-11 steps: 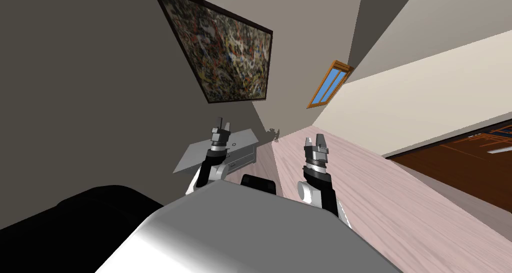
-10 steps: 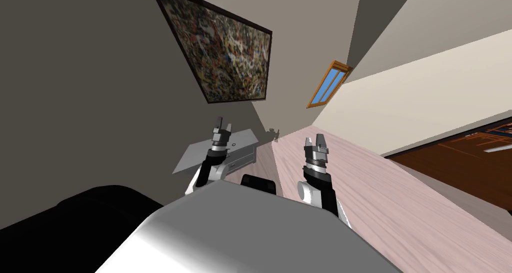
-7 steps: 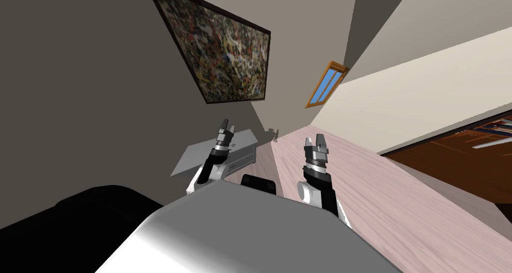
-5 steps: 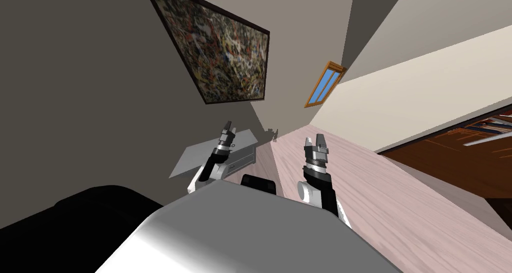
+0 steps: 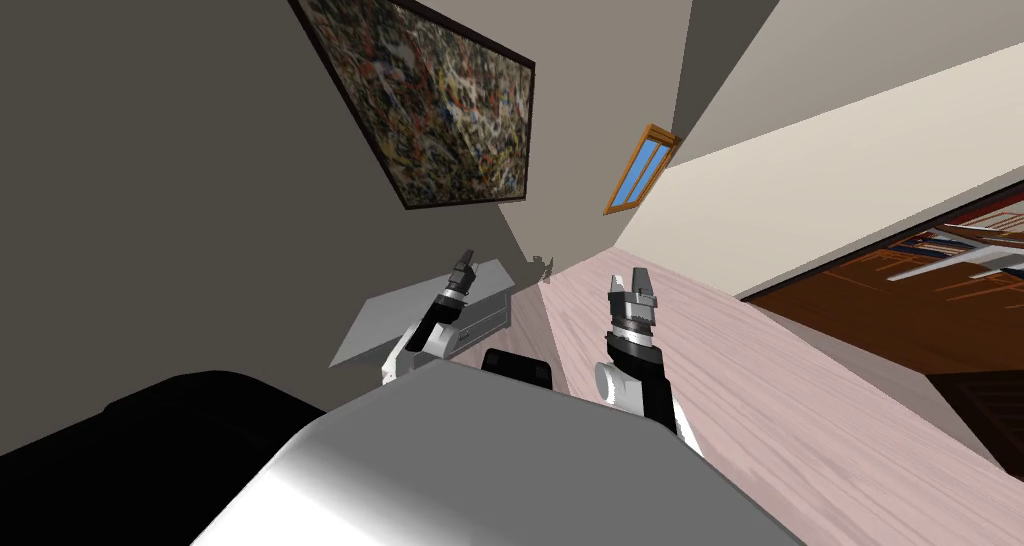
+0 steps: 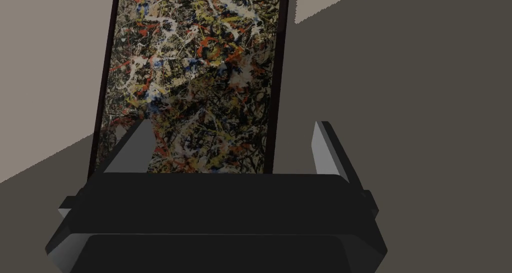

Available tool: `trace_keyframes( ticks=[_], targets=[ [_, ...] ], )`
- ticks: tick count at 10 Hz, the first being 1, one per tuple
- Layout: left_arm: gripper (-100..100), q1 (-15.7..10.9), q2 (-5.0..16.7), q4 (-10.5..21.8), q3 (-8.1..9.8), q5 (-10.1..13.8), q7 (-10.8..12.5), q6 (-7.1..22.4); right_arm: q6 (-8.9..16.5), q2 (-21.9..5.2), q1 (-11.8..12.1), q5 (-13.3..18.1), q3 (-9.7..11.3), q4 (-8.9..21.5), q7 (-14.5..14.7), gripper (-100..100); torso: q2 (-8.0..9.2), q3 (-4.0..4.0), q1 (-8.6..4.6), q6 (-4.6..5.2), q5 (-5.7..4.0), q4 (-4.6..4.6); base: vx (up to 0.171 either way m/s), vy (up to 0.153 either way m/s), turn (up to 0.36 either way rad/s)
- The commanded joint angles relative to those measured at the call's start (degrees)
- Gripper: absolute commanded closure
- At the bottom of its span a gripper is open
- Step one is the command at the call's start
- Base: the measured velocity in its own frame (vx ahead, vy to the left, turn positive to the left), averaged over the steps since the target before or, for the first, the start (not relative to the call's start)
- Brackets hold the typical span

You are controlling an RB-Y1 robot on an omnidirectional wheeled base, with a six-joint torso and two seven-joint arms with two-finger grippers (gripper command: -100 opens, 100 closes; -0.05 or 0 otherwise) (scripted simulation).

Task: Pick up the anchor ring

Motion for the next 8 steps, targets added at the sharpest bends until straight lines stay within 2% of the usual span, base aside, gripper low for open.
trace_keyframes(
  ticks=[1, 4, 5, 6, 7, 8],
  targets=[
    [-100, -0.36, 0.39, 0.74, -0.17, 0.17, -0.12, 1.76, 0.00, 0.00, 0.00, 0.00, 0.00, 0.00, 0.00, 0, 0.00, 0.00, 0.00, 0.00, 0.00, 0.00, 0.010, 0.027, -0.035],
    [-100, -2.00, 2.47, 3.91, -0.91, 1.04, -0.50, 7.41, 0.00, 0.00, 0.00, 0.00, 0.00, 0.00, 0.00, 0, 0.02, 0.01, -0.02, 0.00, -0.01, 0.00, 0.007, 0.034, -0.078],
    [-100, -2.00, 2.47, 3.91, -0.91, 1.04, -0.50, 8.02, 0.00, 0.00, 0.00, 0.00, 0.00, 0.00, 0.00, 0, 0.01, 0.01, 0.02, -0.01, 0.00, 0.00, 0.006, 0.029, -0.014],
    [-100, -2.52, 3.18, 4.95, -1.13, 1.31, -0.62, 9.96, 0.00, 0.00, 0.00, 0.00, 0.00, 0.00, 0.00, 0, 0.00, 0.00, -0.03, -0.01, 0.00, 0.00, 0.005, 0.021, -0.045],
    [-100, -2.52, 3.18, 4.95, -1.13, 1.31, -0.62, 9.99, 0.00, 0.00, 0.00, 0.00, 0.00, 0.00, 0.00, 0, 0.01, 0.01, -0.05, -0.01, -0.01, 0.00, 0.004, 0.016, -0.027],
    [-100, -3.03, 3.86, 5.96, -1.35, 1.57, -0.73, 11.87, 0.00, 0.00, 0.00, 0.00, 0.00, 0.00, 0.00, 0, 0.02, 0.01, -0.09, -0.02, -0.02, 0.01, 0.005, 0.016, -0.049]
  ],
)
